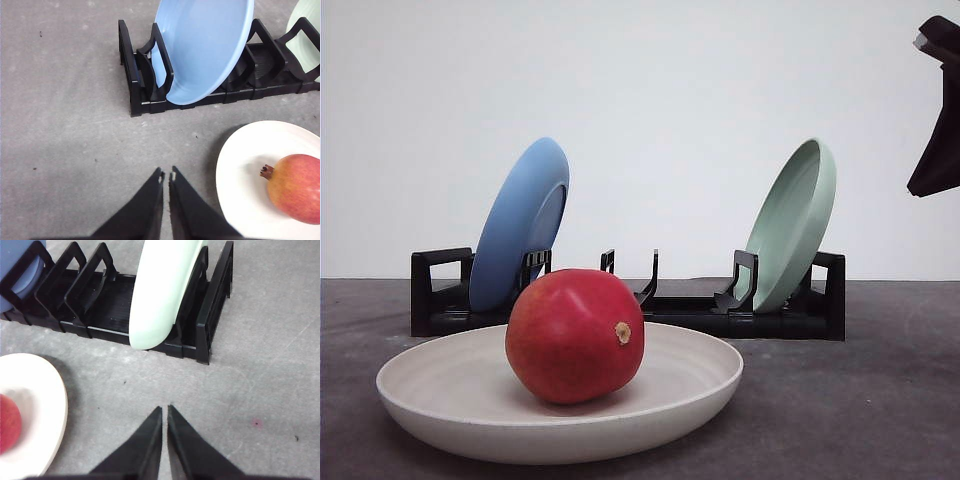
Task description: Place pomegranate in white plate
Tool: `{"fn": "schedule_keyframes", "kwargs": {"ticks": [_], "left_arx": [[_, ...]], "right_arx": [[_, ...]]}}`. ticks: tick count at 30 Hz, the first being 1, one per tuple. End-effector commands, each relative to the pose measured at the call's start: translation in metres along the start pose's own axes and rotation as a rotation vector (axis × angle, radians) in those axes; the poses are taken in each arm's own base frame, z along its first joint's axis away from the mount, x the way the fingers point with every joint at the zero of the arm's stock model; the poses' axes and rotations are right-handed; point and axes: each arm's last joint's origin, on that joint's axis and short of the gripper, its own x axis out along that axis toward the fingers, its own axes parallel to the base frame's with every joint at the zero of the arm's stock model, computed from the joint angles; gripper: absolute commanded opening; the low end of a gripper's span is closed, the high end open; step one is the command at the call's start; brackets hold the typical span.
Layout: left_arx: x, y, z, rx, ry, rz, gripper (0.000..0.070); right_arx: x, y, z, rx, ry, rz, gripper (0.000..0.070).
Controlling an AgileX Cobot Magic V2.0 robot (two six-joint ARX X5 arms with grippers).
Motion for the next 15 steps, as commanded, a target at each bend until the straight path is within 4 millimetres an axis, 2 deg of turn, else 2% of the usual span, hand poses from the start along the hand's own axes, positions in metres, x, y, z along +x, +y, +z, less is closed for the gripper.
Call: {"fn": "schedule_keyframes", "kwargs": {"ticks": [1, 6, 15], "left_arx": [[-0.002, -0.001, 0.002, 0.001, -0.02, -0.006, 0.0], [0.002, 0.005, -0.012, 0.04, -0.122, 0.016, 0.0], [0.012, 0.026, -0.065, -0.007, -0.354, 0.142, 0.0]], "right_arx": [[0.001, 0.0, 0.002, -0.002, -0.003, 0.002, 0.0012], [0.001, 0.0, 0.002, -0.002, -0.003, 0.002, 0.0012], [0.001, 0.0, 0.002, -0.002, -0.003, 0.002, 0.0012]]}}
